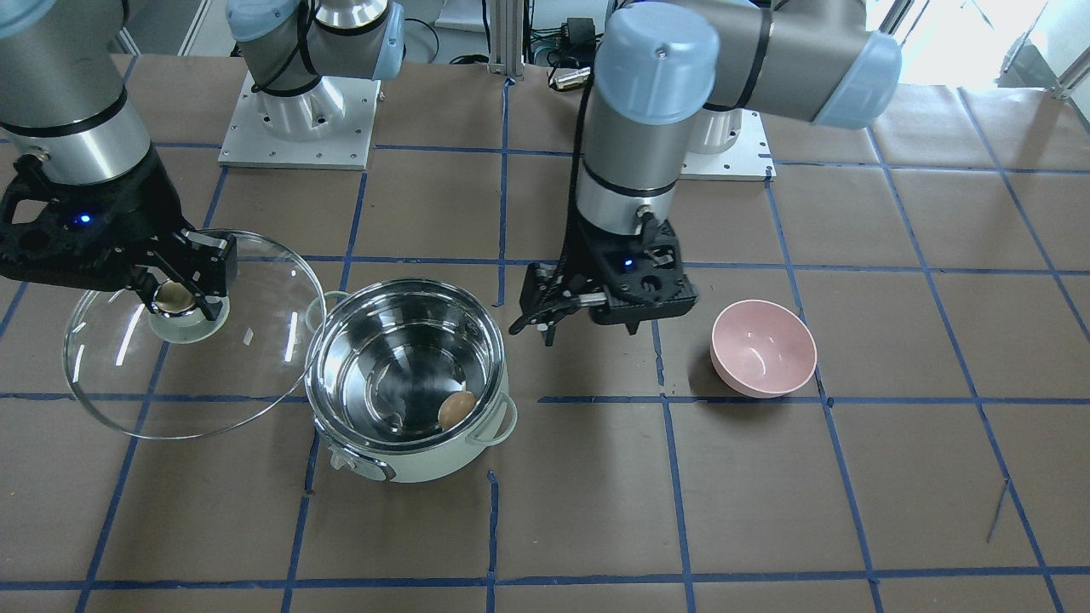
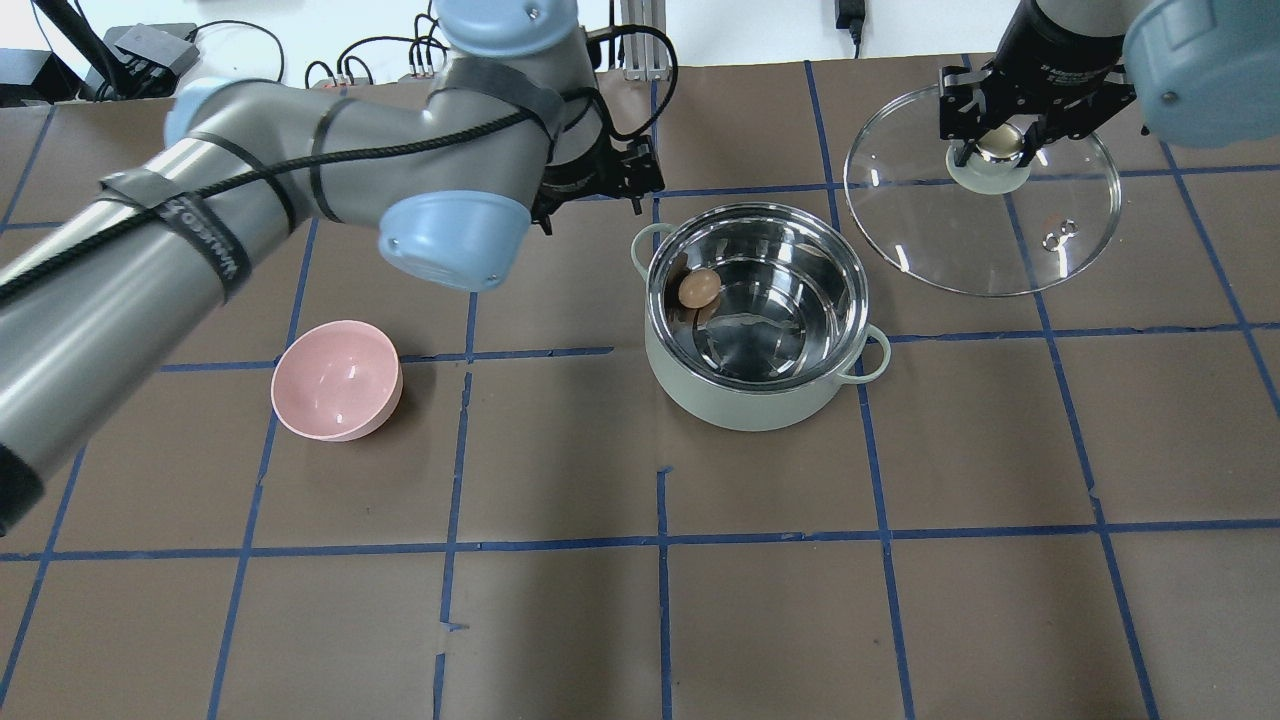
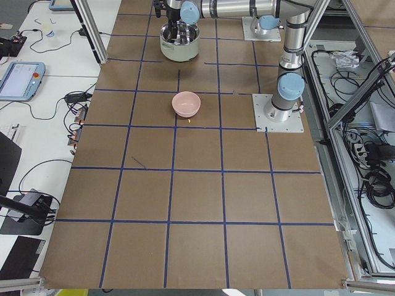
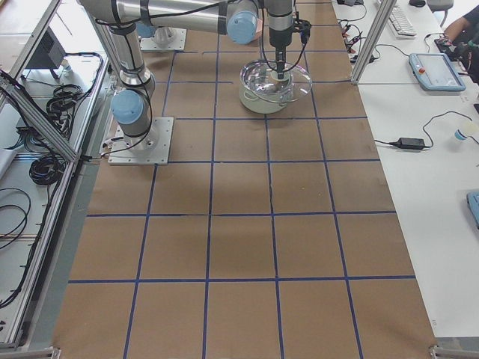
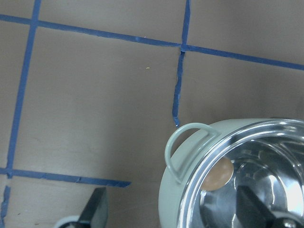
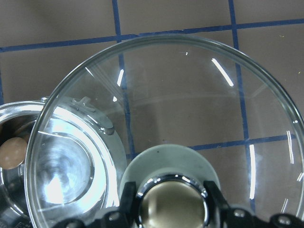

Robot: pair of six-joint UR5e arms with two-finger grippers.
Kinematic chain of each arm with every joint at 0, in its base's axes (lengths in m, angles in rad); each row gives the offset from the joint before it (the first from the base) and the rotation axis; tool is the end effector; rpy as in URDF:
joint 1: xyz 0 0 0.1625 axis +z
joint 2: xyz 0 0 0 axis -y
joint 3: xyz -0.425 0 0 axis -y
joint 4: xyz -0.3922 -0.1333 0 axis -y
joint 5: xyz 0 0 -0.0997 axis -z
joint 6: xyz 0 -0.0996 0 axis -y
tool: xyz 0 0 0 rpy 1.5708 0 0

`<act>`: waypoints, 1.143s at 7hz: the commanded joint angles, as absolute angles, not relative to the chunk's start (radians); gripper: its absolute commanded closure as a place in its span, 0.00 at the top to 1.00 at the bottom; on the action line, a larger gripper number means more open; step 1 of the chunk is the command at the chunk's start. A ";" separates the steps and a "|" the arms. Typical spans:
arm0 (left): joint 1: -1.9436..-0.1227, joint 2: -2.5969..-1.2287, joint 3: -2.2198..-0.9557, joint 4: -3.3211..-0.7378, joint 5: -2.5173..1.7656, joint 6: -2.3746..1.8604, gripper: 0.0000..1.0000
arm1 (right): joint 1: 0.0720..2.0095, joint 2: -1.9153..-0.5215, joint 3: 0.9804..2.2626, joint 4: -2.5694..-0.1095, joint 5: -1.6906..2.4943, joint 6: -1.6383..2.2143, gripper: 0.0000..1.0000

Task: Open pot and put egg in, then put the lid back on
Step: 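Withdraw the left gripper from the pot while the right brings the lid back, then lower the glass lid onto the pot with the right gripper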

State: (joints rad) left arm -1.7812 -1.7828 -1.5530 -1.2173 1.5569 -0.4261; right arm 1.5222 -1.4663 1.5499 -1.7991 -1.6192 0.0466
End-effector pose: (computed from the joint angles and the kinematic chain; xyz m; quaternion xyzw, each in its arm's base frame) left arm -0.2546 -0.5474 0.4198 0.1067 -0.9911 0.0734 0.0315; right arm 0.1017 -0.5538 0.4684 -0.0492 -0.9959 0.0722 0.0242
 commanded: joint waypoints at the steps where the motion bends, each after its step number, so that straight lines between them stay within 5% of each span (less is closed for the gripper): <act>1: -1.630 -1.674 -1.552 -1.432 1.552 -0.260 0.98 | 1.604 -1.453 1.557 -1.836 -1.621 0.148 0.41; 3: -1.522 -1.584 -1.528 -1.581 1.583 -0.135 1.00 | 1.661 -1.430 1.572 -1.883 -1.585 0.259 0.41; 8: -1.574 -1.576 -1.485 -1.674 1.640 -0.063 1.00 | 1.750 -1.401 1.684 -2.002 -1.521 0.385 0.39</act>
